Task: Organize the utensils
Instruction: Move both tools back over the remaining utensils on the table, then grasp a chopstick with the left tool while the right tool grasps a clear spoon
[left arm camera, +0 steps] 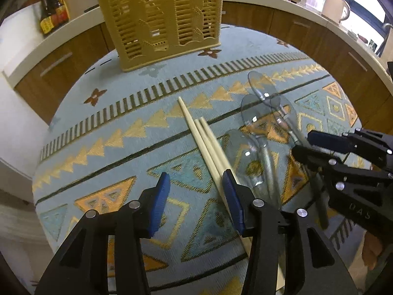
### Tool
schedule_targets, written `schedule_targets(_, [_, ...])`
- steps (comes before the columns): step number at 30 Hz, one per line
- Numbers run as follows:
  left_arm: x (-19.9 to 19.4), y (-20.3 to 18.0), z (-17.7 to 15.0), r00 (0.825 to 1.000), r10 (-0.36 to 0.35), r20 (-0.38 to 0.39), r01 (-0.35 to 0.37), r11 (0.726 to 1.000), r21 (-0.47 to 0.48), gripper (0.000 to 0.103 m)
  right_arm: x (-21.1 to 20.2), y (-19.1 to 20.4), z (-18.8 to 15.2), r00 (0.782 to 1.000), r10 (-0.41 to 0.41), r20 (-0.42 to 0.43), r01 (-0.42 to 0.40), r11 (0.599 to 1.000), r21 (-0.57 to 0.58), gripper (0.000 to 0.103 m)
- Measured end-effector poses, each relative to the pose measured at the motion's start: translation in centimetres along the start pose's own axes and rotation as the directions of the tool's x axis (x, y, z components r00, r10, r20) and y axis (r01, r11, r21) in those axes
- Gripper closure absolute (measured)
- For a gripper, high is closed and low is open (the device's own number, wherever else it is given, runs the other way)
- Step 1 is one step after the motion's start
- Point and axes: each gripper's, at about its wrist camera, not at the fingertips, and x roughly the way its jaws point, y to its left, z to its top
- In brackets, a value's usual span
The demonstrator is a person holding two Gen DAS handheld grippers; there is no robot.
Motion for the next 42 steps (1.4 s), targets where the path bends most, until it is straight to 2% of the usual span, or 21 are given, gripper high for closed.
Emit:
schedule_targets(4, [0.0,0.5,0.0,0.999,-0.022,-0.025,0.022,1.000,-0.009,0.067,0.1,0.1,-0.1,1.000,-0.011,0.000,0.011,1.000,-0.011,0.081])
schedule_targets(6, [0.4,0.1,0.2,0.999,-0.006,-0.034,0.006,1.000,0.002,0.066,0.0,0.3,-0.2,1.000,-0.015,-0.003,0.015,1.000,-0.027,0.092])
schedule_targets(8, [0.5,-0.5,0.4,0.999,0.024,-0.027,-0.024,1.000,0.016,0.066,-0.2,0.2,-0.2,1.000,-0.004,-0.001,0.004,1.000,-0.021,0.093])
schedule_targets(11, [0.4,-0.9,0.5,1.000,0.003,-0.027,-0.002,1.000,0.029,0.086,-0.6,-0.5,-0.2,0.999,0.037,0.004,-0.037,0.999,0.005,0.093])
schedule_targets(12, [0.3,-1.0,0.4,1.000,0.017,-0.023,-0.016,0.999,0.039,0.096,-1.2,-0.9,-0.1,0.997,0.081,0.017,-0.082,0.996,0.024,0.093])
schedule_targets(13, [0.3,-1.1,0.4,0.999,0.038,-0.017,-0.037,0.998,0.051,0.099,-1.6,-1.0,0.0,0.996,0.085,0.029,-0.086,0.996,0.030,0.093])
schedule_targets(16, [0.0,0.0,0.3,1.000,-0.013,-0.002,0.013,1.000,-0.004,0.099,-2.9,-1.9,0.5,0.996,0.058,0.065,-0.061,0.997,0.040,0.093])
schedule_targets(18, [-0.6,1.0,0.3,0.998,-0.048,0.036,0.050,0.998,-0.045,0.099,-3.3,-2.8,0.9,0.997,0.026,0.076,-0.030,0.998,0.055,0.093])
schedule_targets(21, [-1.4,2.4,0.5,0.995,-0.069,0.067,0.075,0.994,-0.082,0.099,-2.5,-4.6,1.3,0.999,-0.027,0.036,0.024,0.997,0.078,0.093])
schedule_targets(24, [-1.9,4.0,0.7,0.995,-0.050,0.082,0.060,0.991,-0.116,0.099,-1.5,-5.6,1.3,0.998,-0.057,-0.005,0.057,0.996,0.064,0.092])
schedule_targets(29, [-1.1,6.6,0.3,0.998,-0.031,0.052,0.041,0.981,-0.192,0.099,-0.7,-6.4,1.0,0.996,-0.081,-0.035,0.083,0.995,0.050,0.092])
schedule_targets(33, [-0.7,6.9,0.4,0.998,0.015,0.054,-0.005,0.982,-0.188,0.099,-0.5,-7.0,0.8,0.997,-0.050,-0.066,0.054,0.997,0.056,0.092])
schedule_targets(40, [0.3,7.3,0.9,0.999,-0.040,0.029,0.045,0.980,-0.192,0.097,0.2,-7.3,2.8,0.991,0.006,-0.130,0.004,0.997,0.074,0.084])
schedule_targets(42, [0.4,7.5,1.4,0.998,-0.052,0.023,0.055,0.981,-0.183,0.089,0.5,-7.4,3.5,0.989,0.002,-0.145,0.010,0.996,0.083,0.084])
